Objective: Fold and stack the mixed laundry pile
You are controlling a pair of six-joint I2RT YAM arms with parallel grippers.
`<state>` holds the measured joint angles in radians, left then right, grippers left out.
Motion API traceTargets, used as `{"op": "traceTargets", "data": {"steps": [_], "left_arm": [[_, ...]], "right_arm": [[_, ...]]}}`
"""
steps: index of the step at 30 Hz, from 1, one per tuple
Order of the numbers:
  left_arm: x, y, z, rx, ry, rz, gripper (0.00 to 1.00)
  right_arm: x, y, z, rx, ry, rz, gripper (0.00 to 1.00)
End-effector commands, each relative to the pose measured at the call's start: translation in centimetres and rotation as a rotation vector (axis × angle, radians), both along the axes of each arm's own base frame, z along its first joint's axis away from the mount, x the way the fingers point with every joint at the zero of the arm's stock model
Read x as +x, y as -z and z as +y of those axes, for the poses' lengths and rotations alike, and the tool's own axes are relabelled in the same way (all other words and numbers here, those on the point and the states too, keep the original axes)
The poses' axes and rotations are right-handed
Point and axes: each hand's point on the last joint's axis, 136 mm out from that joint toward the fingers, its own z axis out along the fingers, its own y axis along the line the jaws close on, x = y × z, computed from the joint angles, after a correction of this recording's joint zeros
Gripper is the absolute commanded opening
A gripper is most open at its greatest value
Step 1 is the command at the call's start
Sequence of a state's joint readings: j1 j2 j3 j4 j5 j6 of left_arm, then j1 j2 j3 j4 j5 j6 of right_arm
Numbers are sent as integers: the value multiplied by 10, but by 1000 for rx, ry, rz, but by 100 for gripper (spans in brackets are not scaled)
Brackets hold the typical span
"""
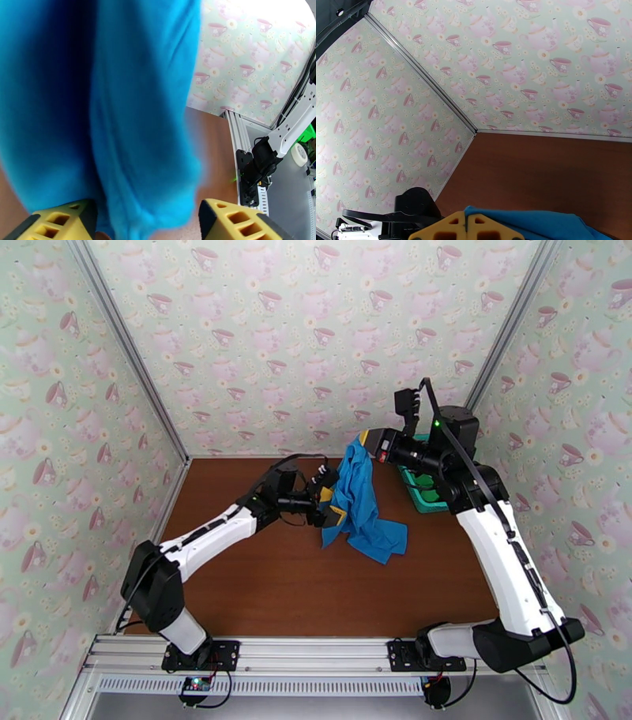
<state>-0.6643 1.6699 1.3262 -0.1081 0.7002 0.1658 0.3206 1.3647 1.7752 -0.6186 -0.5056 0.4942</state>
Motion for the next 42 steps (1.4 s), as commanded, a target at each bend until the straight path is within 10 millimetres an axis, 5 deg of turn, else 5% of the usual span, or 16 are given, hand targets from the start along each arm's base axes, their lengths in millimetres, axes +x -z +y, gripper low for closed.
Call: {"op": "traceTargets", "data": {"steps": [1,3,5,9,15,18,21,26,30,34,38,42], "left_arm": [[-3,-2,-7,2,-10,-6,62],[-5,2,-9,12,-14,-1,56],[-4,5,-8,21,-32,11,27],[-2,5,-2,30,-83,20,0],[12,-20,37,4,-345,-36,0],[25,-48,83,20,-596,-81,0],[41,-89,149,38,-840,-127,0],[96,-152,276,50,-1191,-180,0],[144,-189,353,72,-1370,-242,0],[169,-238,399,110,-1471,-356,0],[159,-293,410,65,-1480,-465,0],[129,-341,404,-4,-1454,-574,0]], "right_arm": [[-11,-19,0,32,-18,-48,0],[-10,-19,0,33,-18,-49,0],[-11,-18,0,35,-17,-47,0],[-13,-15,-2,29,-8,-47,0],[-18,-9,-9,8,23,-49,0],[-12,1,-10,-10,39,-27,0],[8,11,-2,-21,32,6,0],[72,3,33,-20,-33,11,0],[126,-51,64,60,-91,-148,0],[161,-106,74,328,-100,-414,0],[152,-154,57,435,5,-646,0],[126,-197,34,483,89,-806,0]]}}
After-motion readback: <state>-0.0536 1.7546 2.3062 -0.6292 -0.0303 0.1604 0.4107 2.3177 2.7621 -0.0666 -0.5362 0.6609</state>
